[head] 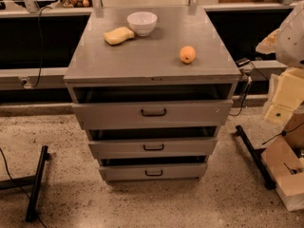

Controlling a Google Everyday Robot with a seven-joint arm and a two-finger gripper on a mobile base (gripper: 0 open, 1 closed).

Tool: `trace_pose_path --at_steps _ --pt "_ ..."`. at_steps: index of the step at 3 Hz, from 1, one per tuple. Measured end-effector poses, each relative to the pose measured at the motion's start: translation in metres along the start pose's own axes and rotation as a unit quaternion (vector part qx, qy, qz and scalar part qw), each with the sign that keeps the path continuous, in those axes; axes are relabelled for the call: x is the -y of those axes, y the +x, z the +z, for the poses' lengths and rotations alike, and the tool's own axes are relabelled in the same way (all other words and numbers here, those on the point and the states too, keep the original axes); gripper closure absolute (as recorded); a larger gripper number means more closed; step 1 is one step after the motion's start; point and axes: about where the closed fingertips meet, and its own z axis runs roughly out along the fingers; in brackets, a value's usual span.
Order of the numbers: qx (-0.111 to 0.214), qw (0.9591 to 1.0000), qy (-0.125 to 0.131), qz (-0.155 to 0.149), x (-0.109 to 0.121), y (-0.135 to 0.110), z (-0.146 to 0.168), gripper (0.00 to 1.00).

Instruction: Open bottom drawer

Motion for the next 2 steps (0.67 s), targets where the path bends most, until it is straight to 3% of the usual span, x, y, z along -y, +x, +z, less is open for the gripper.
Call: trace_pose_path --at_steps 1,2 --pt "0.0 1.0 0.0 0.0 0.0 0.0 0.0 0.0" --pt "-0.012 0.9995 -0.028 0.001 0.014 0.003 0.039 0.0"
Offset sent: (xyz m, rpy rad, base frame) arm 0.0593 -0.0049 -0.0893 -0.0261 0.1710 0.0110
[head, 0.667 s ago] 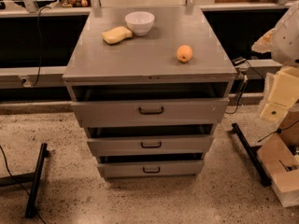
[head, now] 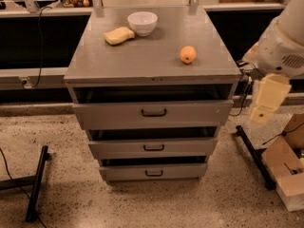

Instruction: Open bottom drawer

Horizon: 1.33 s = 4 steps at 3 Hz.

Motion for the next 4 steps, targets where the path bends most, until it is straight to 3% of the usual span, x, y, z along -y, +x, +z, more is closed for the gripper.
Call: trace_pose_path --at_steps 1,2,3,4 --pt "0.023 0.9981 -0.051 0.025 -0.006 0.004 0.073 0.0" --pt "0.056 0.9951 -0.07 0.042 -0.041 0.02 0.141 0.0" --pt "0.056 0.9949 -0.066 0.052 -0.056 0.029 0.169 0.0" --pt "0.025 0.9983 -0.031 0.042 -0.053 0.015 0.173 0.0"
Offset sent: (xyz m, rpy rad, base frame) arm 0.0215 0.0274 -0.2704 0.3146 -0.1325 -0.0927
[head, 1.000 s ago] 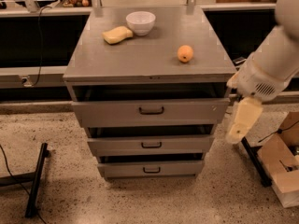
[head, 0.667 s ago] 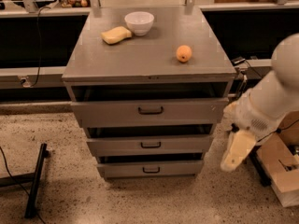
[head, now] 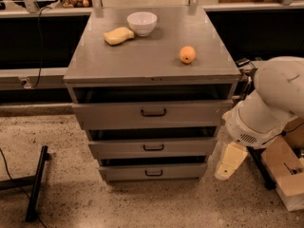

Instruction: Open bottom drawer

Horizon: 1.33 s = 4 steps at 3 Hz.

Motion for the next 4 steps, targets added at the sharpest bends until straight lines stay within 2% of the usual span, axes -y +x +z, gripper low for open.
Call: trace_pose_path --at_steps 1,2,3,4 --pt "0.016 0.9998 0.003 -0.014 -0.028 -0.003 0.043 0.0" --pt "0.028 0.9991 0.031 -0.005 -0.024 0.005 0.046 0.0" --pt "0.001 0.9995 0.027 -0.014 -0.027 0.001 0.054 0.0" --pt "-0.011 0.9988 0.017 -0.044 -0.033 0.018 0.102 0.0"
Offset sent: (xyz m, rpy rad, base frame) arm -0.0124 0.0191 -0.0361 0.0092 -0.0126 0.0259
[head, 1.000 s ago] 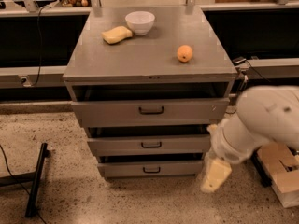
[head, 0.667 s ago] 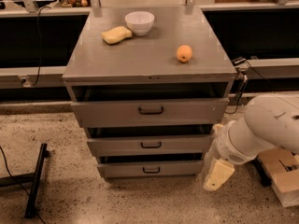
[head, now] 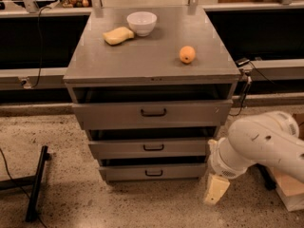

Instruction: Open bottom drawer

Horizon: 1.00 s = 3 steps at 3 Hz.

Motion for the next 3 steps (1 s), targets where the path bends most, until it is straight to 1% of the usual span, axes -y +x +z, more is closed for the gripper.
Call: trace_pose_path --at_steps 1,2,3 --pt "0.077 0.9968 0.01 -0.022 -0.002 -0.011 0.06 0.0" --pt "0.101 0.9941 0.028 -0.026 -0.001 0.004 0.078 0.0" --pt "0.098 0.9943 0.029 -0.031 0.0 0.001 0.075 0.0"
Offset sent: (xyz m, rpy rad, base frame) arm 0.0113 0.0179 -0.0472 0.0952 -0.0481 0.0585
